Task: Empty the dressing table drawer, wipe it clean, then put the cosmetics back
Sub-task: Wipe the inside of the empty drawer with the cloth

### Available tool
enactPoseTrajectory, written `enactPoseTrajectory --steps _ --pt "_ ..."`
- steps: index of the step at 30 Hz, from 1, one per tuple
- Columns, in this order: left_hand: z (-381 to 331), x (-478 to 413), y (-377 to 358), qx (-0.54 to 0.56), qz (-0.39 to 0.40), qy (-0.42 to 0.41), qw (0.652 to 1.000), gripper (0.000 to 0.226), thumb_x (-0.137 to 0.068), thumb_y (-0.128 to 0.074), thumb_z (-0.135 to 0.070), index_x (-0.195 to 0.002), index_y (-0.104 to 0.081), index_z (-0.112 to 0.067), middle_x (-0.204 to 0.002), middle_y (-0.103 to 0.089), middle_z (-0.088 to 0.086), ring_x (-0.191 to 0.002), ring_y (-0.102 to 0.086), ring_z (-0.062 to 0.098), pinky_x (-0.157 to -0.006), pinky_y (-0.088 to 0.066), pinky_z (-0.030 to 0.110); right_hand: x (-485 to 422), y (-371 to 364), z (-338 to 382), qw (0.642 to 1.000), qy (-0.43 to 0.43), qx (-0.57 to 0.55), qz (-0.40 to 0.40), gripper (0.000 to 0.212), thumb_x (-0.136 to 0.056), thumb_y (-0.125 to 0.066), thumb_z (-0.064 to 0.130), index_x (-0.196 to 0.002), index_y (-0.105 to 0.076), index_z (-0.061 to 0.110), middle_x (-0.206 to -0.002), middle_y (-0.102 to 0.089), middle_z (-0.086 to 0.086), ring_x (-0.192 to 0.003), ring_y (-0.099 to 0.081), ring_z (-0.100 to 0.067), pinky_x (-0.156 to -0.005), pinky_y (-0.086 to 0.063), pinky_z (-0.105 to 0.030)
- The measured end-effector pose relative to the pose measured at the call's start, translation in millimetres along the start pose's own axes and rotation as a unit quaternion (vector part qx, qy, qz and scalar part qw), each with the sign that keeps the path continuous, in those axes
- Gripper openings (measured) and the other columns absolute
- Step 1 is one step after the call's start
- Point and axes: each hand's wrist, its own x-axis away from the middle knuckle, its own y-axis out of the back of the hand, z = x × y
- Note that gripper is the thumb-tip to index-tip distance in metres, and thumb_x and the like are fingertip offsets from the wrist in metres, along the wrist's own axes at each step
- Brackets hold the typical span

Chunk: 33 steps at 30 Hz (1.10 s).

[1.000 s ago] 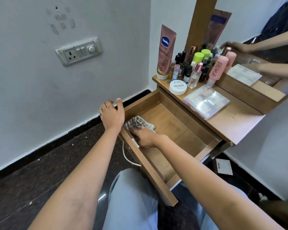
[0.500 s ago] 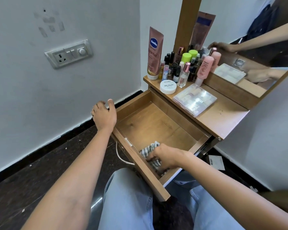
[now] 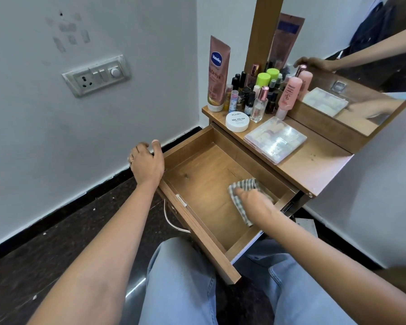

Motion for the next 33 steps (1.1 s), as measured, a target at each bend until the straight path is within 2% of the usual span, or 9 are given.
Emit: enactPoseTrajectory --steps 3,10,13,16,20,26,28,29,33 --pt "-0.4 0.5 -1.5 -0.003 0.001 -0.002 1.000 0.059 -0.096 -0.028 -0.051 -0.126 -0.051 -0.005 -0.132 -0.050 0.014 -0.125 -0.041 0.032 -0.103 -0.035 0.047 -18.9 -0.5 -17.3 0.997 -0.044 -0.056 0.007 0.069 -0.095 -0.047 0.007 -0.151 -0.007 0.011 -0.127 -0.056 -0.019 -0.110 -0.060 -0.026 -0.082 -0.052 -0.034" --pt "-0.8 1.3 -1.5 0.002 0.000 -0.002 1.000 0.059 -0.096 -0.029 -0.050 -0.127 -0.051 -0.005 -0.133 -0.049 0.015 -0.127 -0.038 0.033 -0.104 -0.032 0.045 -47.4 24.3 -16.0 0.978 -0.030 -0.192 0.082 0.064 -0.093 -0.040 0.016 -0.151 -0.012 0.015 -0.155 -0.022 -0.016 -0.144 -0.019 -0.032 -0.112 -0.030 -0.052" --pt "-0.8 1.6 -1.4 0.005 0.002 0.001 1.000 0.059 -0.096 -0.029 -0.050 -0.127 -0.051 -0.006 -0.135 -0.048 0.015 -0.130 -0.035 0.033 -0.107 -0.031 0.046 -69.0 37.9 -5.9 0.978 -0.013 -0.201 0.055 0.074 -0.088 -0.044 0.007 -0.152 -0.008 0.019 -0.154 -0.026 -0.014 -0.143 -0.018 -0.033 -0.107 -0.036 -0.056" --pt "-0.5 1.0 -1.0 0.001 0.005 0.002 1.000 0.059 -0.096 -0.029 -0.050 -0.128 -0.051 -0.006 -0.135 -0.047 0.015 -0.132 -0.034 0.033 -0.108 -0.031 0.047 -83.9 48.7 6.4 0.983 0.007 -0.184 -0.002 0.070 -0.091 -0.041 0.000 -0.152 -0.013 0.016 -0.155 -0.026 -0.012 -0.145 -0.015 -0.032 -0.108 -0.036 -0.053" --pt "-1.3 1.7 -1.3 0.002 -0.002 0.003 1.000 0.058 -0.096 -0.029 -0.050 -0.128 -0.050 -0.007 -0.134 -0.048 0.014 -0.130 -0.036 0.031 -0.106 -0.032 0.046 -76.9 48.4 21.4 0.985 0.033 -0.157 -0.067 0.053 -0.093 -0.041 0.000 -0.143 -0.033 0.016 -0.137 -0.044 -0.020 -0.125 -0.046 -0.034 -0.097 -0.048 -0.044" --pt "-2.1 1.7 -1.9 0.000 0.000 0.006 1.000 0.059 -0.096 -0.028 -0.051 -0.128 -0.050 -0.007 -0.134 -0.049 0.014 -0.129 -0.037 0.032 -0.105 -0.033 0.046 -32.6 33.8 52.3 0.968 0.158 -0.192 -0.023 0.062 -0.089 -0.047 0.000 -0.145 -0.038 0.026 -0.130 -0.054 -0.012 -0.107 -0.059 -0.027 -0.087 -0.054 -0.037" --pt "-2.7 2.1 -0.9 0.001 -0.001 0.004 1.000 0.059 -0.096 -0.029 -0.051 -0.128 -0.051 -0.006 -0.134 -0.049 0.014 -0.129 -0.037 0.032 -0.105 -0.033 0.046 -27.7 38.6 43.5 0.932 0.187 -0.310 0.027 0.062 -0.086 -0.047 -0.003 -0.139 -0.048 0.027 -0.131 -0.056 -0.007 -0.098 -0.057 -0.020 -0.076 -0.051 -0.024" --pt "-3.1 2.2 -0.3 0.001 -0.001 0.005 1.000 0.058 -0.096 -0.029 -0.050 -0.128 -0.051 -0.006 -0.134 -0.049 0.014 -0.129 -0.037 0.032 -0.105 -0.033 0.046 -27.8 41.0 35.5 0.894 0.186 -0.404 0.061 0.060 -0.085 -0.045 -0.007 -0.135 -0.053 0.024 -0.132 -0.056 -0.006 -0.092 -0.055 -0.017 -0.069 -0.048 -0.019" --pt "-4.7 2.6 0.4 0.005 0.002 0.009 1.000 0.058 -0.096 -0.029 -0.050 -0.127 -0.051 -0.006 -0.134 -0.048 0.015 -0.129 -0.037 0.032 -0.105 -0.033 0.046 -30.8 44.8 -9.9 0.642 0.102 -0.740 0.173 0.059 -0.081 -0.039 -0.017 -0.128 -0.058 0.013 -0.123 -0.063 -0.009 -0.105 -0.062 -0.024 -0.074 -0.055 -0.032"
